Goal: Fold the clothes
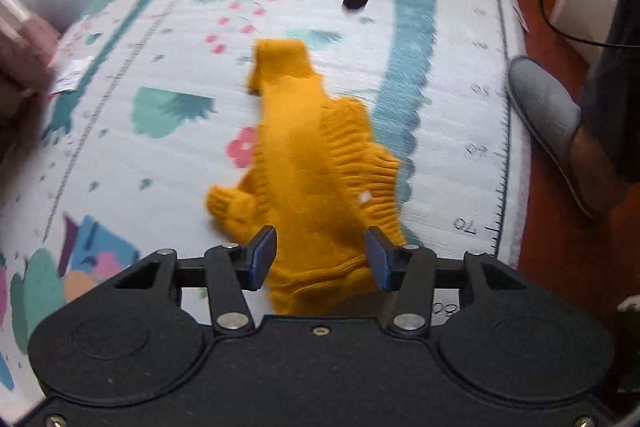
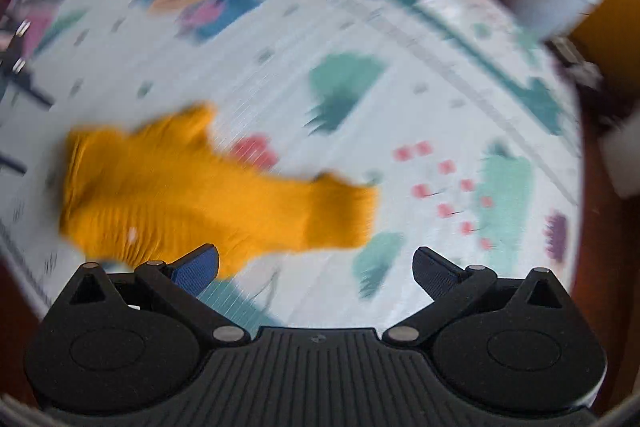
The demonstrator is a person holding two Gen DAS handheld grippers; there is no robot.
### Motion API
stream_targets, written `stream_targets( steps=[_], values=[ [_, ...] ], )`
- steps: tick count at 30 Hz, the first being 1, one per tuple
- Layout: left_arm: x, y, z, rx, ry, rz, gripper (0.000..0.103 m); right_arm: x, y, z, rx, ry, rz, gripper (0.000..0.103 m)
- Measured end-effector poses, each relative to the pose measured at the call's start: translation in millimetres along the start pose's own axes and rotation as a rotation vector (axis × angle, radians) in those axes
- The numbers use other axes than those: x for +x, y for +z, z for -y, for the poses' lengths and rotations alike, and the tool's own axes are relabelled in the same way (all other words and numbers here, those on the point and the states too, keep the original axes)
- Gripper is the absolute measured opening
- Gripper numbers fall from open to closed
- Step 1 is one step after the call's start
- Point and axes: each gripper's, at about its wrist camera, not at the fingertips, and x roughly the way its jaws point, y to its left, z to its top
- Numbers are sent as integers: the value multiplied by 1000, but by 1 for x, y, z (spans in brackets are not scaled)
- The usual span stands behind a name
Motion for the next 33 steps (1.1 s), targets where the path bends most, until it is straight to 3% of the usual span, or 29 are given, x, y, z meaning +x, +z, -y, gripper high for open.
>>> stream_targets(
  steps=[1,2,4,6,9,11,13,16,19,21,23,27,29,30,32,33],
  values=[
    [3,5,4,29,-23,14,48,11,-1,-10,-21,20,-11,94],
    [4,11,7,64,-58,40,48,19,-4,-18,-58,49,-14,77],
    [7,19,19,181,-110,88,48,29,-14,-40,-201,72,12,63],
    [11,17,46,414,-114,124,48,35,-33,-65,-385,37,66,64],
    [33,-2,87,749,-112,79,50,42,-76,-103,-706,-29,141,71],
    [50,-23,107,931,-89,41,53,47,-106,-125,-909,-63,192,88],
    [65,-45,121,1114,-40,6,57,49,-129,-143,-1036,-73,245,94],
    [82,-74,127,1291,51,-22,62,54,-146,-163,-1124,-100,315,95],
    [91,-87,118,1322,85,-45,62,61,-159,-179,-1214,-116,381,95],
    [92,-87,108,1291,105,-53,36,67,-167,-189,-1271,-148,421,94],
    [91,-84,98,1242,123,-58,28,72,-172,-196,-1308,-186,464,94],
    [79,-68,68,1033,141,-47,19,86,-179,-208,-1334,-322,538,95],
    [68,-52,47,848,137,-30,18,85,-179,-210,-1321,-286,526,93],
    [61,-44,35,763,140,-16,18,83,-178,-211,-1298,-279,528,89],
    [48,-34,12,639,159,6,18,75,-171,-209,-1227,-247,510,51],
    [41,-30,0,579,167,15,17,70,-165,-208,-1182,-224,487,42]
  ],
)
